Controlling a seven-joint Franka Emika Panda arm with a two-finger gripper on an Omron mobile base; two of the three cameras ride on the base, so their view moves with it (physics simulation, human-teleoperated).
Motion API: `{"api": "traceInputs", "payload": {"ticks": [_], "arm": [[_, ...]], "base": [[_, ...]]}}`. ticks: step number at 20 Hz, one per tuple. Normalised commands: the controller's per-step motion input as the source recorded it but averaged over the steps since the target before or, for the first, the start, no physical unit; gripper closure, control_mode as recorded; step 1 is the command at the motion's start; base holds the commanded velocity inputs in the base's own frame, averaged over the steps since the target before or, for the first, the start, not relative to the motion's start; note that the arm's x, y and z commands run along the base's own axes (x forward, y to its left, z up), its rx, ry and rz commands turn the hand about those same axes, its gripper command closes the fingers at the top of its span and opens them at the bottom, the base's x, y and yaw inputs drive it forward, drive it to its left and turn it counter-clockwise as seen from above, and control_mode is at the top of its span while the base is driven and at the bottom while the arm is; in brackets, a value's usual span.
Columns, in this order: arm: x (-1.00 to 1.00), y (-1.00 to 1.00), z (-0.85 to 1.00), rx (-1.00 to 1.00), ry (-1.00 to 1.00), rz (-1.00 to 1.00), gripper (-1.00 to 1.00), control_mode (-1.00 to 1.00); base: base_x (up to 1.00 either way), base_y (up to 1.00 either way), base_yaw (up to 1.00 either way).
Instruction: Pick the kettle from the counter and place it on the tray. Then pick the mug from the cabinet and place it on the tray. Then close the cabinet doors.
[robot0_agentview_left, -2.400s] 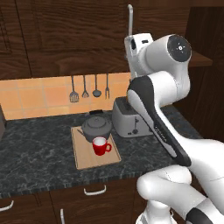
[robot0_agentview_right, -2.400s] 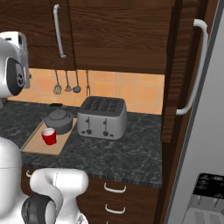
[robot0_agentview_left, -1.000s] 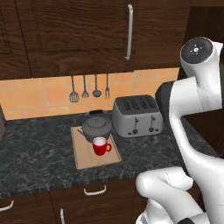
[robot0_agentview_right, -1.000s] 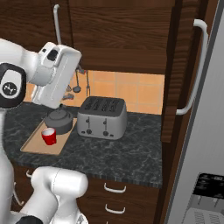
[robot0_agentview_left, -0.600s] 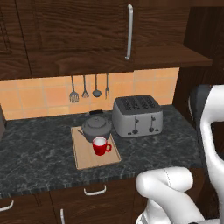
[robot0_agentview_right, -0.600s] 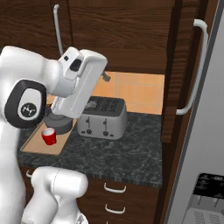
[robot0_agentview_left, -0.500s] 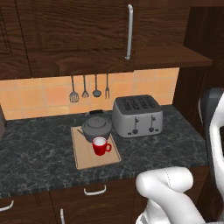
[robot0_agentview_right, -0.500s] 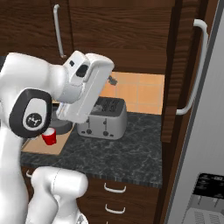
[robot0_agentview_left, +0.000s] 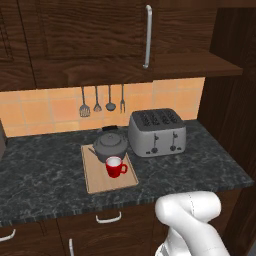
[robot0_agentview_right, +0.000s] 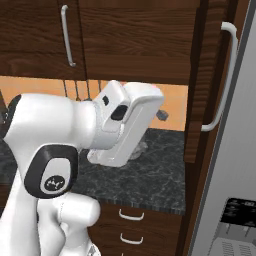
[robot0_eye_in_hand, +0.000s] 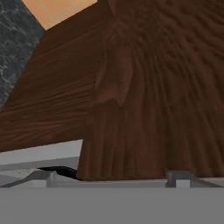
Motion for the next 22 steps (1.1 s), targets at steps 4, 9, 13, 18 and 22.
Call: {"api": "traceInputs", "payload": {"ticks": [4, 9, 13, 18, 22], "arm": [[-0.46, -0.59, 0.0, -0.04, -0.19, -0.22, -1.0, -1.0], [-0.18, -0.66, 0.0, 0.0, -0.03, -0.18, -1.0, -1.0], [0.2, -0.49, 0.02, 0.0, 0.0, -0.09, -1.0, -1.0], [0.35, -0.26, 0.02, -0.04, 0.0, -0.02, -1.0, -1.0], [0.31, -0.13, 0.0, -0.13, 0.07, 0.0, -1.0, -1.0]], "base": [[0.0, 0.0, 0.0], [0.0, 0.0, 0.0], [0.0, 0.0, 0.0], [0.0, 0.0, 0.0], [0.0, 0.0, 0.0]]}}
